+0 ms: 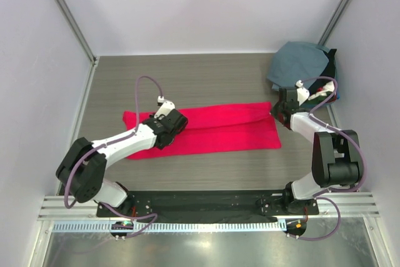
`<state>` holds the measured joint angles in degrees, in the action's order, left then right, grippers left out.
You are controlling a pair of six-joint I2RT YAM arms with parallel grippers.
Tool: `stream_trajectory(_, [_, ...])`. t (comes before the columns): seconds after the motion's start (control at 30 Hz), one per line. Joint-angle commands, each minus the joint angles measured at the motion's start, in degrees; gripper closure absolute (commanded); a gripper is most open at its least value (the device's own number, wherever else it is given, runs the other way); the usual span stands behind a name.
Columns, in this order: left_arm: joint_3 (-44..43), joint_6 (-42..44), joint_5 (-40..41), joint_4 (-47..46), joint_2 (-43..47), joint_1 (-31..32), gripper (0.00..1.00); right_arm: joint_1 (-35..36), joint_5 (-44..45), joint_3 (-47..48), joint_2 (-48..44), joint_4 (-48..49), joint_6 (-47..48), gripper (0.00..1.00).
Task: Fold and stack the t-shirts
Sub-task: Fold the tshirt
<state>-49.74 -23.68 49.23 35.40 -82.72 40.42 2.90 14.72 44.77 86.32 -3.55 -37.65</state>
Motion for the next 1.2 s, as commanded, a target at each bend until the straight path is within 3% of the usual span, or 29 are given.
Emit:
stream_trajectory(0.0, [-2.7, -2.4, 5.1, 2.1, -2.2, 2.6, 0.98, -0.4, 0.0, 1.5, 1.3, 0.2, 0.1, 0.98])
stream_trajectory(0.17, [-4.5, -4.8, 6.3, 4.5, -6.3, 4.6, 0.89, -0.4, 1.0, 0.6, 1.7, 0.5, 0.0, 0.95])
stream_trajectory(0.3, [-4.6, -5.5, 5.8, 4.5, -6.4, 5.4, 0.71, -0.4, 0.1, 0.5, 1.4, 0.8, 0.2, 0.7])
stream_trajectory(0.53, [-5.9, -4.4, 1.0, 4.2, -0.4, 5.4, 0.54, 0.1, -0.8, -0.1, -2.4, 1.1, 1.0, 0.57])
stream_trajectory(0.63, [-6.1, -3.8, -1.5, 3.5, 4.9, 5.3, 0.38, 2.4, 1.4, 0.8, -3.9, -1.4, 2.8, 0.5])
stream_trajectory(0.77, [-5.5, -4.4, -1.5, 2.0, 13.1, 3.7, 0.09, 5.9, 3.8, 2.4, -8.0, -3.7, 3.7, 0.39])
stream_trajectory(0.83, [-3.9, -4.9, -3.4, -0.5, 18.0, 1.6, 0.03, 7.6, 3.0, 2.9, -8.9, -4.1, 3.9, 0.36])
stream_trajectory(0.97, [-0.2, -7.8, -12.8, -7.1, 21.8, -8.4, 0.01, 12.3, -6.1, 4.9, -8.1, -2.1, 2.2, 0.43])
stream_trajectory(1.1, [1.6, -10.7, -19.3, -13.8, 19.0, -19.5, 0.01, 21.7, -10.6, 8.0, -3.5, 2.5, 0.3, 0.48])
stream_trajectory(1.13, [1.4, -11.1, -21.1, -14.6, 18.0, -20.6, 0.03, 23.0, -11.9, 9.1, -0.7, 2.9, 0.1, 0.49])
stream_trajectory(1.17, [1.3, -11.0, -22.2, -15.8, 15.4, -22.7, 0.1, 24.2, -14.0, 11.3, 1.3, 3.2, -0.6, 0.5])
